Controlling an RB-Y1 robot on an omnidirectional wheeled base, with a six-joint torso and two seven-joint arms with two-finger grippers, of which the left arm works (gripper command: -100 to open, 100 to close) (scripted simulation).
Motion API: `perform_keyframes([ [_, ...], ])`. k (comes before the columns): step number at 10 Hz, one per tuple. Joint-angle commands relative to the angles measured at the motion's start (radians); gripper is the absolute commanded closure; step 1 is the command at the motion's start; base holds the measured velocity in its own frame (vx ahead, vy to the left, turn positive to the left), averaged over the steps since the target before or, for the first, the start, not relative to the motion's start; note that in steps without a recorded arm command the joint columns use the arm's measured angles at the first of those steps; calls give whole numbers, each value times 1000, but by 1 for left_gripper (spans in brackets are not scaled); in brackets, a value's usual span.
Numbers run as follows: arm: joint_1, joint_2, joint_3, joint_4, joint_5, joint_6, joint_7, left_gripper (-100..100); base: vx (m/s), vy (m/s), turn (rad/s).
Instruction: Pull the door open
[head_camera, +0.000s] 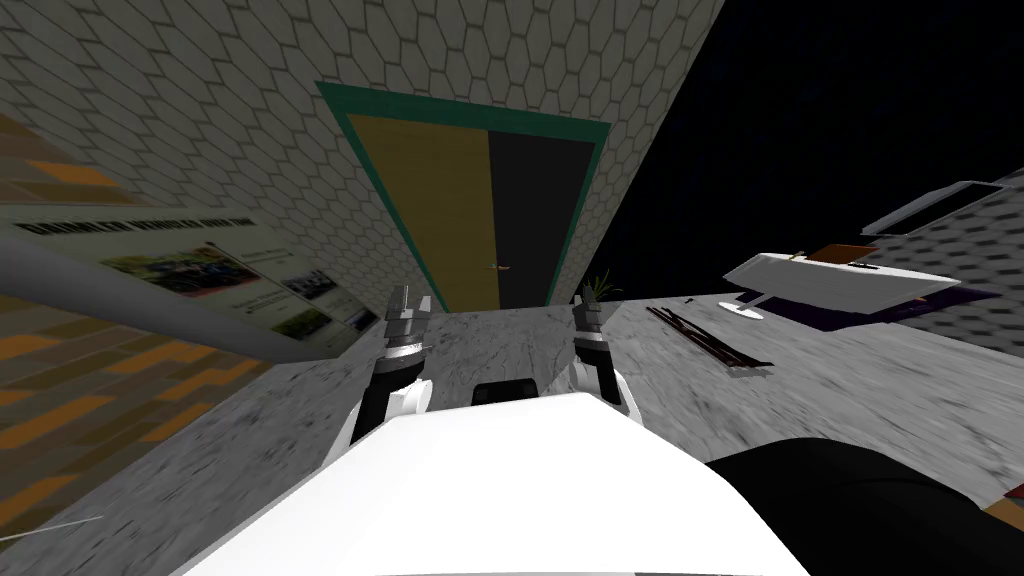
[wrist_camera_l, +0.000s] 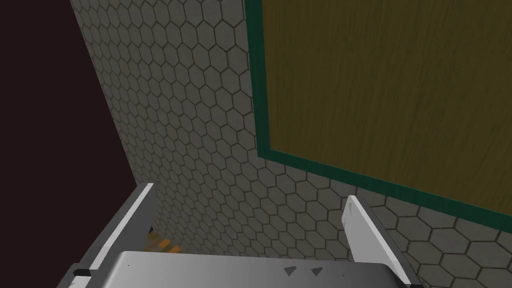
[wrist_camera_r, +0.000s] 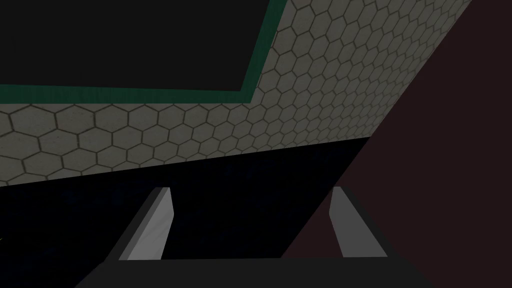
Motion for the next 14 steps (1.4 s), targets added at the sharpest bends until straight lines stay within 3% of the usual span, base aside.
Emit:
perform_keyframes([
  [1,-6,8,5,34,5,-12,6,-100,104,-61,-47],
  [6,-22,27,18,122,17,-42,21,-100,167,-17,-36],
  [14,-57,62,45,307,44,-105,53,-100,134,-32,-43],
])
